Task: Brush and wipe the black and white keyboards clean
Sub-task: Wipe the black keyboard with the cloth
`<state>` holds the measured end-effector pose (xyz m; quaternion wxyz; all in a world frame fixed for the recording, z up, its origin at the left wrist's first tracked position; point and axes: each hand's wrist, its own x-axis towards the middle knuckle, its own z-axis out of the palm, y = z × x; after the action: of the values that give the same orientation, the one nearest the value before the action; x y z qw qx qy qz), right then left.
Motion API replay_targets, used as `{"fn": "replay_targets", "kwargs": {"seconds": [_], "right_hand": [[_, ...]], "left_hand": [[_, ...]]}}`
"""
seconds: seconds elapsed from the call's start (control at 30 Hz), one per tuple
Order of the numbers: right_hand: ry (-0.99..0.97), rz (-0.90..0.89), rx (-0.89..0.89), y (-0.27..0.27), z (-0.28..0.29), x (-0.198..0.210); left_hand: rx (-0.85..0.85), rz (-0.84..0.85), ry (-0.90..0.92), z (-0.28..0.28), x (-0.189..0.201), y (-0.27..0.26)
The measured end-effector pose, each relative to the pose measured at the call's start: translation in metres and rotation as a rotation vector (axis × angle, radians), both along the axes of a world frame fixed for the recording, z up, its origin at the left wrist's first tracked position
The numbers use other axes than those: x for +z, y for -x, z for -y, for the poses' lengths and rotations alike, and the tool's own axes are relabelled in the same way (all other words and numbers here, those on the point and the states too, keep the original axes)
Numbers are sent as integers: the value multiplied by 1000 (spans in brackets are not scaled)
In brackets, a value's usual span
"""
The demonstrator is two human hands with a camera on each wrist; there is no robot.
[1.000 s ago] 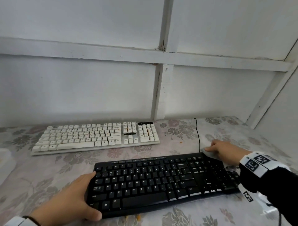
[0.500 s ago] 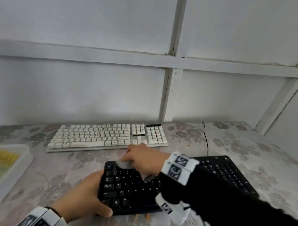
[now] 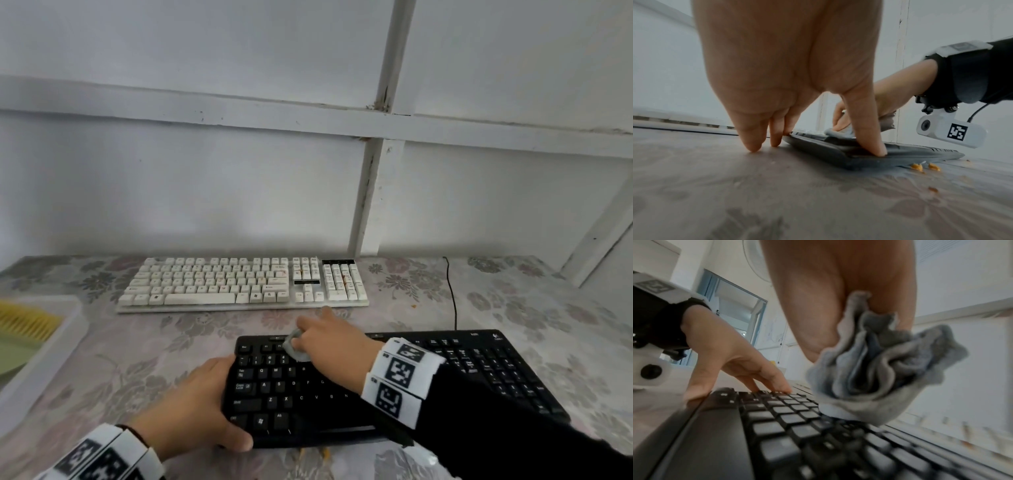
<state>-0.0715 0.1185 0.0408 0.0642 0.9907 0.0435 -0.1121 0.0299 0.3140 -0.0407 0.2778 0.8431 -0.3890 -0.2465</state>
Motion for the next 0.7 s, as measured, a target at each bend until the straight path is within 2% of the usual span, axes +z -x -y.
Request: {"fn": "replay_targets", "kwargs": {"seconds": [0.3, 0.43, 0.5, 0.57, 0.7], "right_hand": [[45, -51, -220, 52, 73, 5], [-100, -8, -382, 51, 79, 20], [-229, 36, -360, 39, 61, 22], [-312, 27, -256, 21, 30, 19], [-252, -7, -24, -17, -30, 3]], "left_hand": [[-38, -35, 20, 2, 11, 6], [-38, -81, 33, 2, 9, 4], [-40, -102, 56, 1, 5, 2], [-42, -121, 74, 0, 3, 0], [-101, -203, 160, 5, 13, 3]]}}
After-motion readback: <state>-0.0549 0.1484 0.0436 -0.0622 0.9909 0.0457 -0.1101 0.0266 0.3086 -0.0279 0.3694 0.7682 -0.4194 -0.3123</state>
